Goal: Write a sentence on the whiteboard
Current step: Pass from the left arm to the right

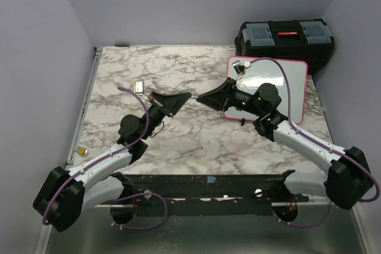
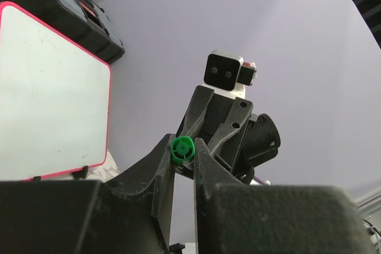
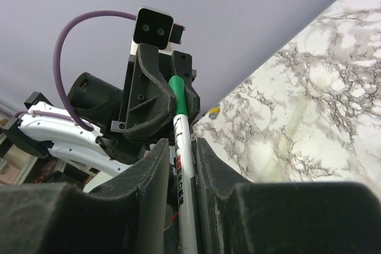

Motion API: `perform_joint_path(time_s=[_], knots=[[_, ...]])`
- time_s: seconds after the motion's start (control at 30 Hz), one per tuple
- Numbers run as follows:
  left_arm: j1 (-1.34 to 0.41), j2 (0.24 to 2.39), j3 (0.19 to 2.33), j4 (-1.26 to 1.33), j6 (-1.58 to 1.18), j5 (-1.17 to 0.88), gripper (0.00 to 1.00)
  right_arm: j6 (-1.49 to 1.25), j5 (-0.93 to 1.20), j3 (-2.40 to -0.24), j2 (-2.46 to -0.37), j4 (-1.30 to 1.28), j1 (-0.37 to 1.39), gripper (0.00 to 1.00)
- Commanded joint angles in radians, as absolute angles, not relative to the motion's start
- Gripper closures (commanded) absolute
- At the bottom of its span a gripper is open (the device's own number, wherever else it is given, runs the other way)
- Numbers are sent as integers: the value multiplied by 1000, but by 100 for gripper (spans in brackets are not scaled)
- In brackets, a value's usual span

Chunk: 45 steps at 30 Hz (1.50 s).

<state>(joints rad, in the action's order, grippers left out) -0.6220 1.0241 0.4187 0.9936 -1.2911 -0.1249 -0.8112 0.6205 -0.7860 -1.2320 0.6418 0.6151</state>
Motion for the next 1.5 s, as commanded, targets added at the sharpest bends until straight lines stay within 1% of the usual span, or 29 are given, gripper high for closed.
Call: perform_joint_path(time_s=[0.0, 0.13, 0.47, 0.53, 0.57, 0.67, 0.77, 0.87, 1.27, 1.47], knots=[[-640, 1051, 438, 1009, -1264, -115, 100, -804, 611, -793, -1235, 663, 623, 73], [-643, 1070, 448, 1015, -1258, -126, 100, -804, 611, -793, -1234, 658, 623, 77], [-648, 1132, 469, 1037, -1265, -163, 100, -793, 613, -805, -1234, 634, 623, 77], [-650, 1132, 463, 1038, -1269, -156, 100, -790, 604, -804, -1229, 631, 622, 74], [-650, 1126, 455, 1037, -1271, -147, 100, -789, 596, -803, -1225, 628, 623, 70], [-650, 1097, 425, 1031, -1276, -90, 100, -788, 580, -800, -1214, 626, 623, 62], [-650, 1062, 404, 1007, -1277, -35, 100, -796, 575, -794, -1210, 635, 623, 49], [-650, 1041, 392, 1006, -1289, -9, 100, -807, 575, -789, -1214, 654, 622, 43], [-649, 1020, 381, 1078, -1340, 54, 100, -829, 593, -780, -1240, 686, 622, 41], [-649, 1039, 395, 1099, -1348, 45, 100, -836, 603, -778, -1248, 695, 622, 42]])
